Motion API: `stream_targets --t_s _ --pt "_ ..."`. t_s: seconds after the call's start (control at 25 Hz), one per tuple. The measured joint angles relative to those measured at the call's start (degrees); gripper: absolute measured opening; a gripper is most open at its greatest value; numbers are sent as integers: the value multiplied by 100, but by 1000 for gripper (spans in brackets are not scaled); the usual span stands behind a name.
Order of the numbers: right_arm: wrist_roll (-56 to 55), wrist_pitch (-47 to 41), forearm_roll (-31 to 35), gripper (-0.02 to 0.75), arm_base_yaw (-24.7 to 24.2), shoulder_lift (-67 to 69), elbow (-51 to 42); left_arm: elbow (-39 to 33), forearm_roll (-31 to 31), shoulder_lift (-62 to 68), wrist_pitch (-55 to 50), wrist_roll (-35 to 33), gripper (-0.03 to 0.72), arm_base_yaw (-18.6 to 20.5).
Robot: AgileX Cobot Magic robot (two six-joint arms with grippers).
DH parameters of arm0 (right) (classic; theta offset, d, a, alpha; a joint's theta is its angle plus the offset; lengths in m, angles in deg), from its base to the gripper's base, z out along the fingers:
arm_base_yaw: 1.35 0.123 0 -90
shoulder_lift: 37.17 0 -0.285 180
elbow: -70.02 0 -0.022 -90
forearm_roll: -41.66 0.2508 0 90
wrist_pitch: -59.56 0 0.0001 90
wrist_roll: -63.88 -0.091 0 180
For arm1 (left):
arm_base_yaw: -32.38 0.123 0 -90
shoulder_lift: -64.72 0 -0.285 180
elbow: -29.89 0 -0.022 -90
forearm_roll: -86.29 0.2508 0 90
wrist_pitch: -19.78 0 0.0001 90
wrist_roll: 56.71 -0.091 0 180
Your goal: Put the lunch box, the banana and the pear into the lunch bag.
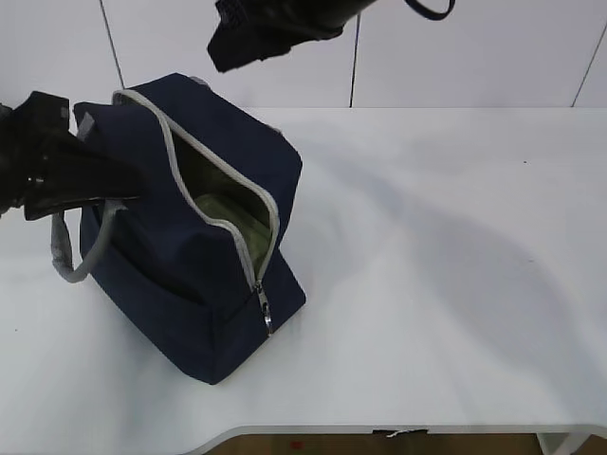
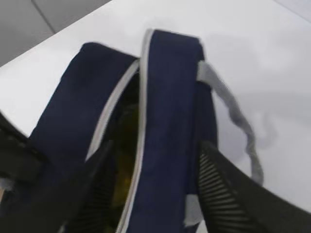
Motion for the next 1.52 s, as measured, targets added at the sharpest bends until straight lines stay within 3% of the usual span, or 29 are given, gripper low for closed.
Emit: stream_targets --t_s 0.32,0.92,1.28,1.4,1.52 --pt "-1071 -966 -622 413 -9 765 1311 0 0 0 0 0 0 0" --pt "-1244 -1218 -359 375 -9 1489 1426 0 0 0 20 0 0 0" --pt "-1233 -1172 -619 168 -9 1498 1426 0 0 0 193 0 0 0" --pt "-1057 -1172 -656 42 -9 1498 1426 0 -21 0 256 0 0 0" --pt "-833 -1195 -656 12 -9 1498 1426 0 -62 0 348 0 0 0"
